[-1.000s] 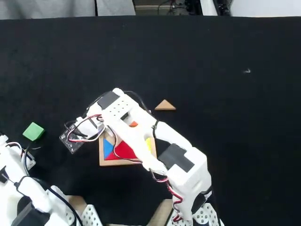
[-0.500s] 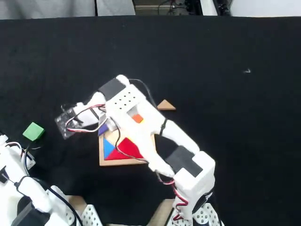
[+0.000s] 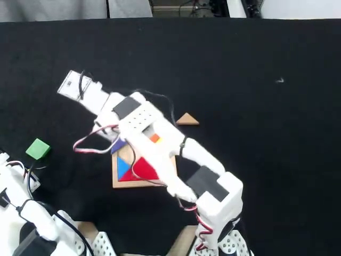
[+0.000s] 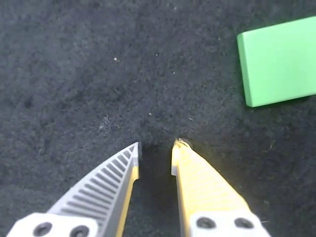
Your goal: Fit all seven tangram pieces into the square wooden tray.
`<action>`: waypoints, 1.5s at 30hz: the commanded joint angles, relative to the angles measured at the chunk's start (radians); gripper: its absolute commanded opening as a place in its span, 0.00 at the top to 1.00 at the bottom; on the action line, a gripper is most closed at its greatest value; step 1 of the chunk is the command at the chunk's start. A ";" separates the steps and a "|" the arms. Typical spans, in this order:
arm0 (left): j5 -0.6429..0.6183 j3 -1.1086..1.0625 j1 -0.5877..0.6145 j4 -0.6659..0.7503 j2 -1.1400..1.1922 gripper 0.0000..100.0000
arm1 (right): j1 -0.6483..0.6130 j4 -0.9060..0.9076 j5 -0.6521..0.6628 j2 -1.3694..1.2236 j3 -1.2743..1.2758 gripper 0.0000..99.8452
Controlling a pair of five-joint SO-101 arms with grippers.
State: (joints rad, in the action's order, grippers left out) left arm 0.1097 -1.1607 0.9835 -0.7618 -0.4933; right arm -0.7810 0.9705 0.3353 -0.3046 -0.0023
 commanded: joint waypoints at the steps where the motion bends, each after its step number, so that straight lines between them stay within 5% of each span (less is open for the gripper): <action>1: 0.005 0.002 -0.015 0.011 -0.011 0.88 | -0.063 -0.015 -0.044 0.059 0.025 0.99; 11: 0.005 0.002 -0.015 0.012 -0.011 0.88 | -0.048 -0.114 -0.071 0.058 0.134 0.99; 31: 0.005 0.002 -0.015 0.012 -0.011 0.88 | 0.003 -0.035 -0.069 -0.016 0.143 0.99; 45: 0.005 0.002 -0.015 0.012 -0.011 0.88 | 0.077 0.002 -0.071 0.189 0.229 0.99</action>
State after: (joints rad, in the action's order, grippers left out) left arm 0.1097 -1.1607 0.9835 -0.7618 -0.4933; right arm -0.7411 0.9475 0.2723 -0.2325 0.2309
